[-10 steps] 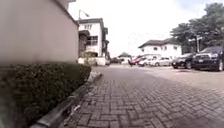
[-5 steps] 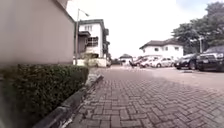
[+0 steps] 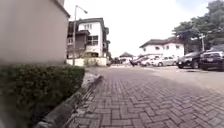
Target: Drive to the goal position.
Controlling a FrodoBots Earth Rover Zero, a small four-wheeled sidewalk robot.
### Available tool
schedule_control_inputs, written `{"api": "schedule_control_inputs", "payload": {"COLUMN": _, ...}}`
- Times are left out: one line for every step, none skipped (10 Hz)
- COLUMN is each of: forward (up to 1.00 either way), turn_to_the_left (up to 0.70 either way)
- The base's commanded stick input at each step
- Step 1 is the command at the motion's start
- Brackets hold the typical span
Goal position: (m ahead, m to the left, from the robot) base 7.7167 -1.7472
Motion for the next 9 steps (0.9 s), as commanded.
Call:
{"api": "schedule_control_inputs", "payload": {"forward": 0.69, "turn_to_the_left": 0.03}}
{"api": "schedule_control_inputs", "payload": {"forward": 0.69, "turn_to_the_left": 0.03}}
{"api": "schedule_control_inputs", "payload": {"forward": 0.69, "turn_to_the_left": 0.03}}
{"api": "schedule_control_inputs", "payload": {"forward": 0.69, "turn_to_the_left": 0.03}}
{"api": "schedule_control_inputs", "payload": {"forward": 0.69, "turn_to_the_left": 0.03}}
{"api": "schedule_control_inputs", "payload": {"forward": 0.69, "turn_to_the_left": 0.03}}
{"api": "schedule_control_inputs", "payload": {"forward": 0.69, "turn_to_the_left": -0.35}}
{"api": "schedule_control_inputs", "payload": {"forward": 0.69, "turn_to_the_left": -0.20}}
{"api": "schedule_control_inputs", "payload": {"forward": 0.69, "turn_to_the_left": -0.07}}
